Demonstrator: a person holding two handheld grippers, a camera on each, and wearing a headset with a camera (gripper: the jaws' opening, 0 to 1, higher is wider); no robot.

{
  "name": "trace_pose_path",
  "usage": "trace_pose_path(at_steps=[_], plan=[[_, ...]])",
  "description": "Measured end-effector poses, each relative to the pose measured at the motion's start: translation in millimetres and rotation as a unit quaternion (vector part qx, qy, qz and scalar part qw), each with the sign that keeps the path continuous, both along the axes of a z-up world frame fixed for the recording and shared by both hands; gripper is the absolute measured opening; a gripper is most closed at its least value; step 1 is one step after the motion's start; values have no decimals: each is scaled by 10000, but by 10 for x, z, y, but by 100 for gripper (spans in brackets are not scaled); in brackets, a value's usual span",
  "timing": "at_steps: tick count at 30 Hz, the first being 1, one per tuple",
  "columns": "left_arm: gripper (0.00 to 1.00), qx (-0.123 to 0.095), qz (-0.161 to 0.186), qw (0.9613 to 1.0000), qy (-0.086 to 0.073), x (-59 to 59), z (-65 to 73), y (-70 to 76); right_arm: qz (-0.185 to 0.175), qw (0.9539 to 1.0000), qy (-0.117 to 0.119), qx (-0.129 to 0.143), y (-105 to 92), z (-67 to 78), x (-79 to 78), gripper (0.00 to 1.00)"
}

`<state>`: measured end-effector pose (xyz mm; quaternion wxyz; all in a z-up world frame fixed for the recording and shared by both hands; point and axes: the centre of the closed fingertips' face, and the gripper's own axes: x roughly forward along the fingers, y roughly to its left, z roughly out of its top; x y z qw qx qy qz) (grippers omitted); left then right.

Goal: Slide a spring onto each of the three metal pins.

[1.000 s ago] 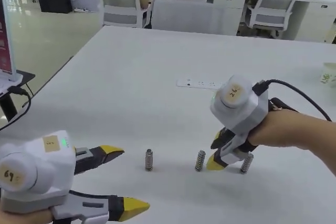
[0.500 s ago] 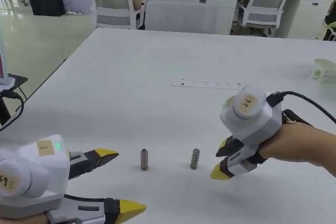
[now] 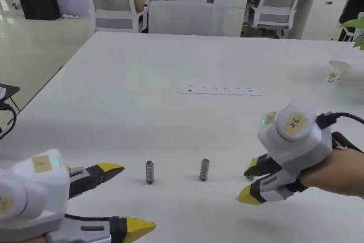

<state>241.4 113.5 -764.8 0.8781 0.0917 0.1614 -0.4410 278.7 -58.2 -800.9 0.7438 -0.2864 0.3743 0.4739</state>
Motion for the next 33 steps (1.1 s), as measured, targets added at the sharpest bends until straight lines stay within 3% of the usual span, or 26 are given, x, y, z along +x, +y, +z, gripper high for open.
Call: trace_pose_path(at_steps=[9,14,27,33], plan=[[68,-33,58,10000,2,-65,9,18,-419,9989,-16,201,-277,-16,-147,31],[68,-57,91,9999,17,-94,9,33,-685,9967,-52,442,-428,15,-199,31],[68,-196,233,9995,34,-153,52,65,-1036,9892,-291,1000,-646,114,-317,31],[69,-267,346,9990,63,-169,47,112,-1122,9821,-484,1434,-683,194,-337,32]])
